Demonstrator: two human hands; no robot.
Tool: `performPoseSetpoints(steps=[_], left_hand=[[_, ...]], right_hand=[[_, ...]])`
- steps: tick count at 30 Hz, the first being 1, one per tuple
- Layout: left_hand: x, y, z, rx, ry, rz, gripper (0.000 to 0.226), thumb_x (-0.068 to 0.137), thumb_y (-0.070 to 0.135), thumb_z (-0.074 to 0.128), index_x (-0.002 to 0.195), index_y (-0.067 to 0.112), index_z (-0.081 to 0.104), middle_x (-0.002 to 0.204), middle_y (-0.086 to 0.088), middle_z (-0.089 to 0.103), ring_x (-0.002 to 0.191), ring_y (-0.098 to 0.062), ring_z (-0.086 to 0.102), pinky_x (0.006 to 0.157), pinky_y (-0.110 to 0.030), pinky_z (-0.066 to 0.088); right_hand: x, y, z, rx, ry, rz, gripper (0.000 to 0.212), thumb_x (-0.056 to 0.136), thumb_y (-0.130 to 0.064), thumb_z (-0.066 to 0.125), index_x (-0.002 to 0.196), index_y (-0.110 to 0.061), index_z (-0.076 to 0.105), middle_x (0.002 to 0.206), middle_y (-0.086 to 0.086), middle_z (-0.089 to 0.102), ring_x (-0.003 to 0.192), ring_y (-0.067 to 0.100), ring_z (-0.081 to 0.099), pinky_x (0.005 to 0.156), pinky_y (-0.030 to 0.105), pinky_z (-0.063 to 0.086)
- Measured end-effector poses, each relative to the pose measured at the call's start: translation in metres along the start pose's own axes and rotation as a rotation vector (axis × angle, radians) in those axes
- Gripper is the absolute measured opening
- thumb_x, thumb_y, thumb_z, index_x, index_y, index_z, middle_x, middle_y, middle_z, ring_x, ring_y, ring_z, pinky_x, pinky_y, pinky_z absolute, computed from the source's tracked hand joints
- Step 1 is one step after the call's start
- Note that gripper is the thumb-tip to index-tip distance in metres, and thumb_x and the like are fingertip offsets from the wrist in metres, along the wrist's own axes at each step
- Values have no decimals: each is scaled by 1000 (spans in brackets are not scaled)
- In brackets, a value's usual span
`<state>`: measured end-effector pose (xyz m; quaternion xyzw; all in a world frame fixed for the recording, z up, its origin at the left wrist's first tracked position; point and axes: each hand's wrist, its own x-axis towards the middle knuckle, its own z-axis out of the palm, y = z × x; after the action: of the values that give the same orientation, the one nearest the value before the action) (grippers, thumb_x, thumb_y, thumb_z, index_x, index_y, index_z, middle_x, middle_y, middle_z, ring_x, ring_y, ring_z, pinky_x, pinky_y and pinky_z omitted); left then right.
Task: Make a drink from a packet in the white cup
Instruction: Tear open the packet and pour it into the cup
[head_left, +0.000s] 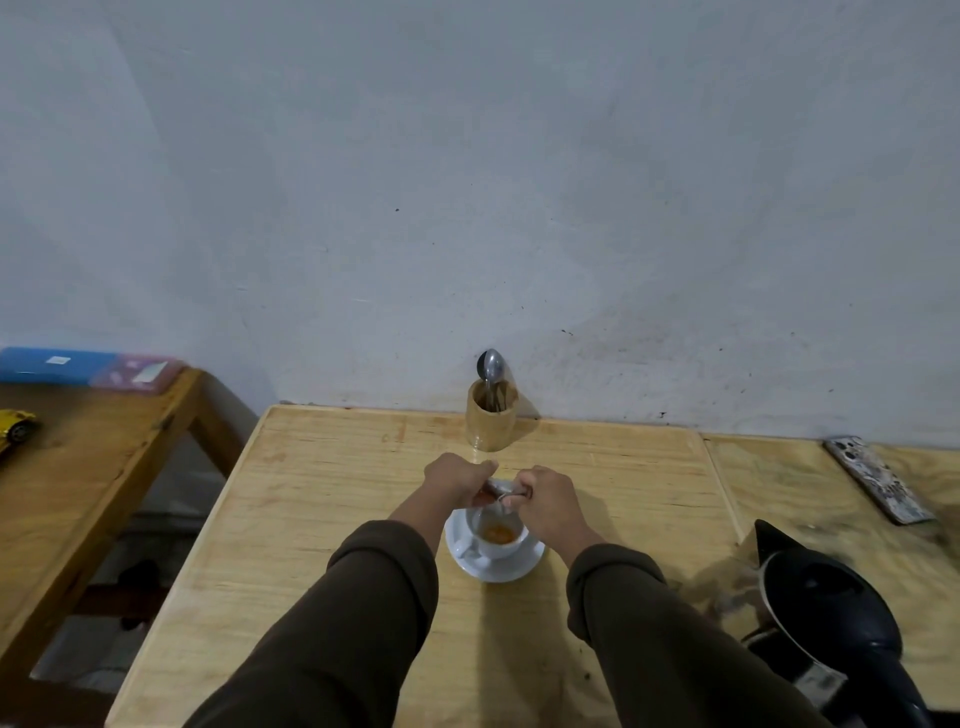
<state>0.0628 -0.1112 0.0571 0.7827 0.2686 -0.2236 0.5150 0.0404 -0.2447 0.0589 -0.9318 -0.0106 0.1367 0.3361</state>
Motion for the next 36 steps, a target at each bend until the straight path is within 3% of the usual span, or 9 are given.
performPoseSetpoints(steps=[4, 7, 9, 12, 17, 22, 27, 30, 36], left_hand=[[-3, 1, -5, -4, -24, -49, 15, 73, 19, 71, 71, 5, 66, 90, -15, 76, 88, -22, 72, 93, -32, 57], [1, -3, -9, -43, -51, -38, 20, 66, 13, 77, 80, 0, 71, 102, -21, 74, 99, -27, 71, 95, -39, 57], [1, -5, -12, -76, -55, -23, 20, 70, 11, 76, 84, -2, 71, 105, -23, 72, 102, -30, 69, 97, -42, 55], [-4, -5, -18, -205, -82, 11, 13, 77, 0, 71, 66, 4, 65, 90, -20, 69, 97, -32, 65, 102, -44, 51], [-3, -16, -35, -344, -12, 64, 19, 78, 1, 70, 66, 14, 65, 79, -9, 67, 96, -32, 67, 99, -42, 53], [-10, -35, -55, -296, 134, 104, 24, 79, 7, 69, 61, 22, 63, 69, 1, 66, 87, -26, 68, 93, -36, 56], [-10, -69, -70, -131, 182, 128, 26, 81, 11, 62, 60, 26, 62, 73, 0, 70, 94, -22, 70, 88, -27, 50], [-1, -92, -75, -29, 165, 123, 16, 83, 13, 60, 85, 16, 76, 100, -7, 76, 104, -21, 67, 91, -24, 46], [22, -129, -78, 113, 109, 109, 29, 87, 11, 56, 110, 9, 72, 119, -8, 71, 119, -22, 59, 101, -21, 38]], right_hand=[[-2, 0, -3, 46, 24, 20, 16, 76, -18, 75, 87, -21, 64, 94, -3, 54, 90, 15, 52, 77, 21, 40], [-5, 0, -8, 62, 96, -6, 63, 74, -20, 78, 130, -29, 49, 138, -3, 39, 120, 17, 47, 98, 25, 41], [-7, -4, -9, 91, 130, -8, 82, 73, -21, 79, 140, -38, 35, 150, -4, 22, 127, 19, 44, 103, 32, 45], [-4, -11, -8, 155, 156, 12, 80, 76, -10, 73, 138, -41, 33, 146, -3, 25, 121, 20, 47, 97, 32, 49], [-4, -37, 2, 319, 204, 56, 42, 89, 0, 45, 122, -26, 49, 88, 6, 59, 83, 22, 59, 74, 33, 52], [-4, -66, 30, 323, 111, 82, 19, 86, -12, 62, 96, -22, 51, 78, 2, 59, 76, 19, 58, 65, 25, 46], [3, -81, 71, 102, 21, 160, 11, 84, -5, 58, 87, -14, 53, 87, 5, 59, 83, 22, 52, 70, 26, 36], [7, -82, 97, 8, -7, 171, 15, 82, -2, 55, 80, -16, 51, 93, 10, 65, 91, 27, 58, 72, 26, 36], [5, -80, 127, -342, -137, 155, 24, 89, -11, 51, 110, -12, 62, 116, 10, 67, 109, 31, 60, 92, 33, 44]])
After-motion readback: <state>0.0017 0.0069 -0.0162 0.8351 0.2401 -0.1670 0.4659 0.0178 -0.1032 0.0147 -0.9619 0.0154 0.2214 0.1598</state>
